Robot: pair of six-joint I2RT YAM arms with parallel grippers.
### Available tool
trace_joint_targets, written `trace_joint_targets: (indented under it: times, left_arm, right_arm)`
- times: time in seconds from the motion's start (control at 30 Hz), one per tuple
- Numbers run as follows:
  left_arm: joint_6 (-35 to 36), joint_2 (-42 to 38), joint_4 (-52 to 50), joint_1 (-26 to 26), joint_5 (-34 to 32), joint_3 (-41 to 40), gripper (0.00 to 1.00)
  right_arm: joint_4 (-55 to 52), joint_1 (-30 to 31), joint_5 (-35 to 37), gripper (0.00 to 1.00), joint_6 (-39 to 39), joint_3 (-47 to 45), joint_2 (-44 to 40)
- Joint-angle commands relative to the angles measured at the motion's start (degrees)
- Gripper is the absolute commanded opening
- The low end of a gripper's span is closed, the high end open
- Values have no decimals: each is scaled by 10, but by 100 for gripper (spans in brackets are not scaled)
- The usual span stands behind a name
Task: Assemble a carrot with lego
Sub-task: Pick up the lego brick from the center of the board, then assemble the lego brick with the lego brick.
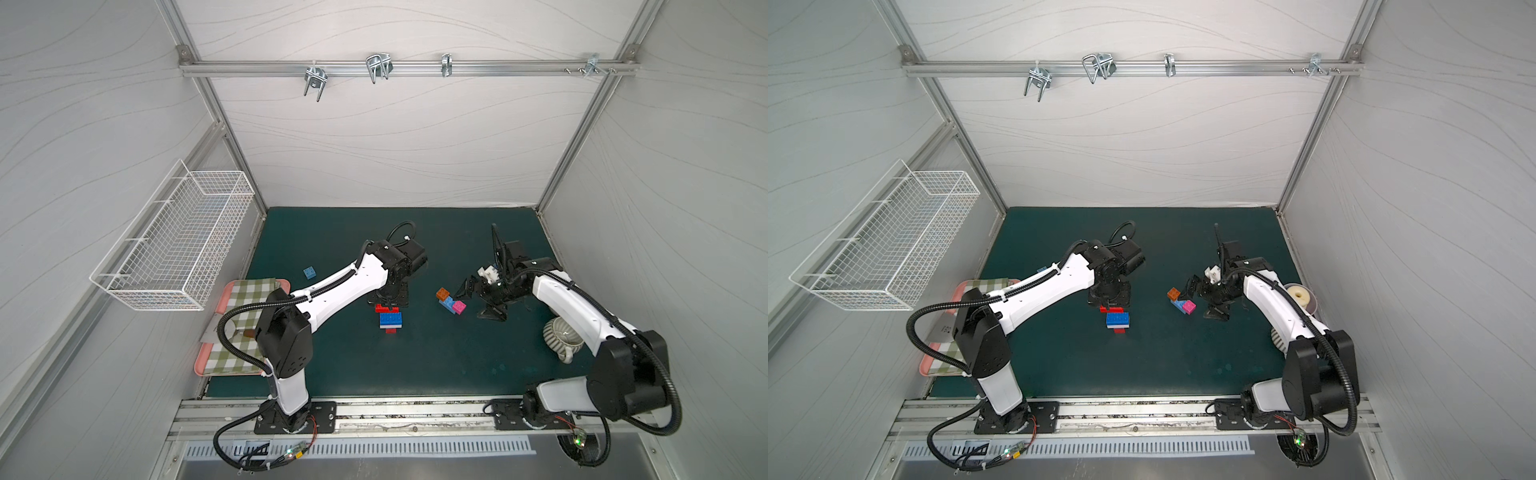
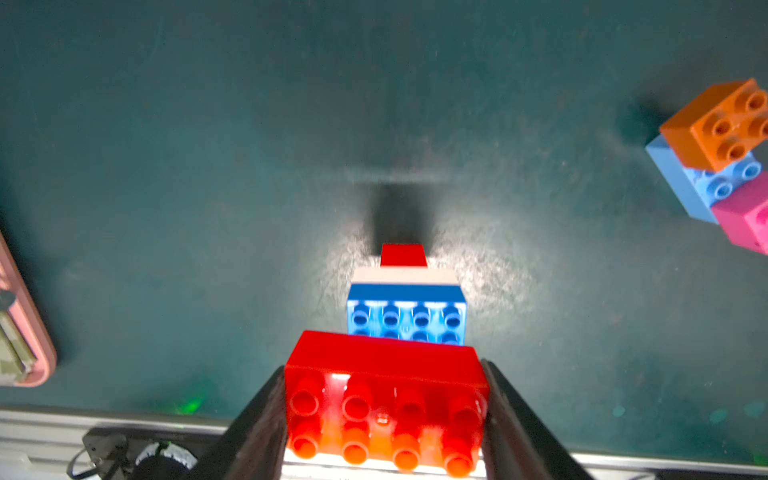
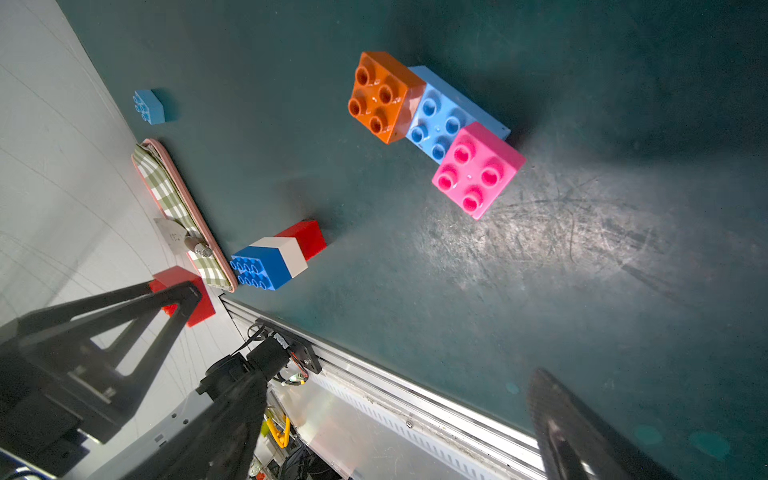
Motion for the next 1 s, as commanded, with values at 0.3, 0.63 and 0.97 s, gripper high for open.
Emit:
trace_joint_targets:
  times: [0.3, 0.63, 0.97]
  left_arm:
    - [-41, -14, 40, -17, 8, -44, 28]
    - [-32, 6, 47, -17, 6, -42, 28]
    - [-30, 18, 52, -17, 1, -40, 28]
  right_arm:
    - [-5, -2, -6, 99, 4, -4, -18]
    - [-6, -3, -4, 99, 4, -1, -16]
    - [-6, -3, -3, 99, 5, -3, -15]
